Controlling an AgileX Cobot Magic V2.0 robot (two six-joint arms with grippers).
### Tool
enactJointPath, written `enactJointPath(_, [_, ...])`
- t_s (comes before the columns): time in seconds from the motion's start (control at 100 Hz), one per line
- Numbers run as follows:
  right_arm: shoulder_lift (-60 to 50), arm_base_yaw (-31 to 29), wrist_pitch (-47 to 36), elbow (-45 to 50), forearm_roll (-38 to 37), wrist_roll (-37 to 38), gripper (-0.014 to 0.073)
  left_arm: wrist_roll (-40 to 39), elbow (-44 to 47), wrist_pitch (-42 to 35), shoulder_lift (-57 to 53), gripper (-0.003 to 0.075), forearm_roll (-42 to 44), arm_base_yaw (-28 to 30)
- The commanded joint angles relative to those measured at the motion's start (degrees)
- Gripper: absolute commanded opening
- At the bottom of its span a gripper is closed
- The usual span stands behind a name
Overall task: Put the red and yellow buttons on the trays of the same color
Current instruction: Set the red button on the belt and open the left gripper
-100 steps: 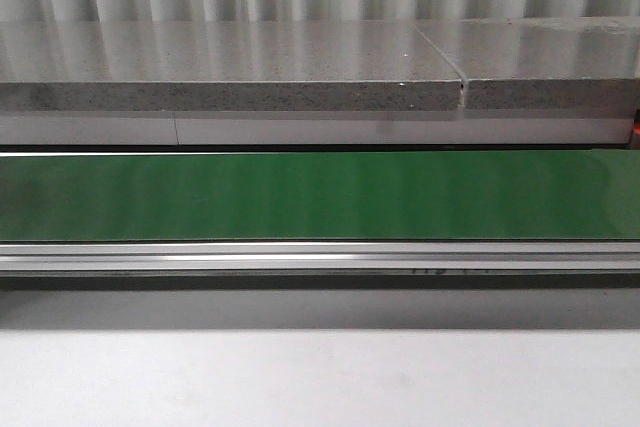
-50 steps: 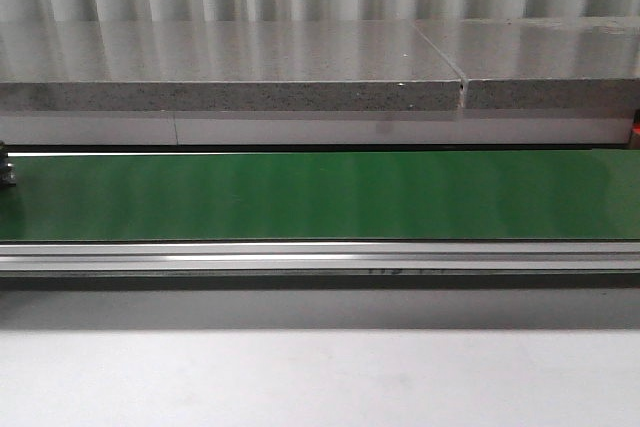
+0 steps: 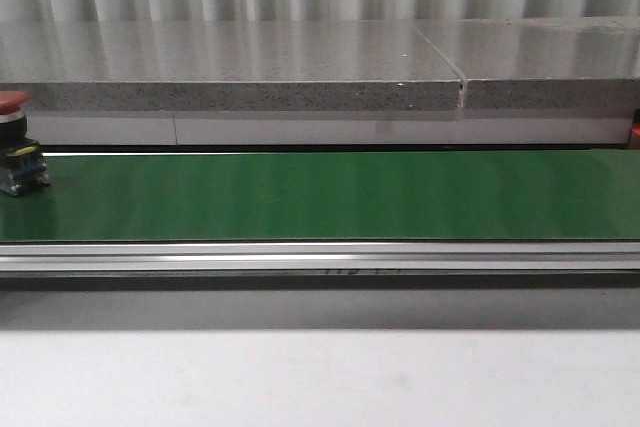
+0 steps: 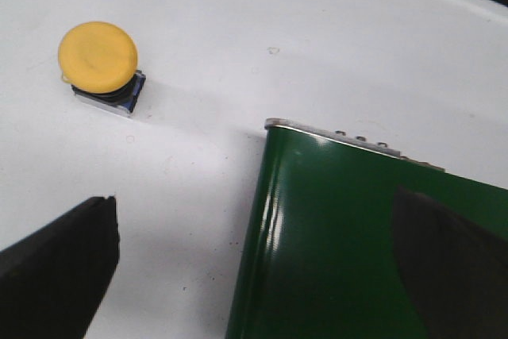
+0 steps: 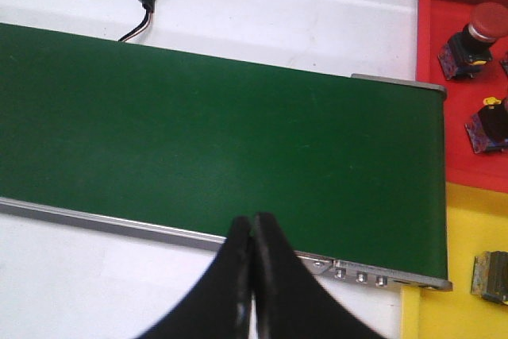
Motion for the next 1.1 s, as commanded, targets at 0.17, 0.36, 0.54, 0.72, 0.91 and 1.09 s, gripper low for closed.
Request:
enactJointPath(0.17, [-0.4, 0.1, -3.0, -1.4, 0.3, -0.5, -0.0068, -0.9, -1.6, -6.8, 3.9, 0.0652, -1.0, 0.2])
enactJointPath(0.36, [-0.4, 0.1, -3.0, -1.4, 0.3, -0.5, -0.0068, -4.3, -1.6, -11.3, 5.7, 0.0652, 1.6, 1.3])
enactJointPath(0.54, [-0.4, 0.1, -3.0, -1.4, 0.3, -0.5, -0.0068, -4.4, -2.3, -14.4, 7.6, 0.0652, 1.6, 2.2])
enactJointPath(0.72, [-0.4, 0.1, -3.0, -1.4, 0.3, -0.5, -0.0068, -4.4, -8.1, -12.7, 12.6, 0.0652, 1.6, 2.2])
enactJointPath(0.91, [-0.4, 0.1, -3.0, -1.4, 0.3, -0.5, -0.0068, -6.1, -13.8, -11.5, 17.5, 0.0652, 1.6, 2.2])
enactJointPath(1.09, [-0.4, 0.1, -3.0, -1.4, 0.3, -0.5, -0.0068, -6.2, -15.7, -11.4, 20.7, 0.0652, 2.1, 2.2])
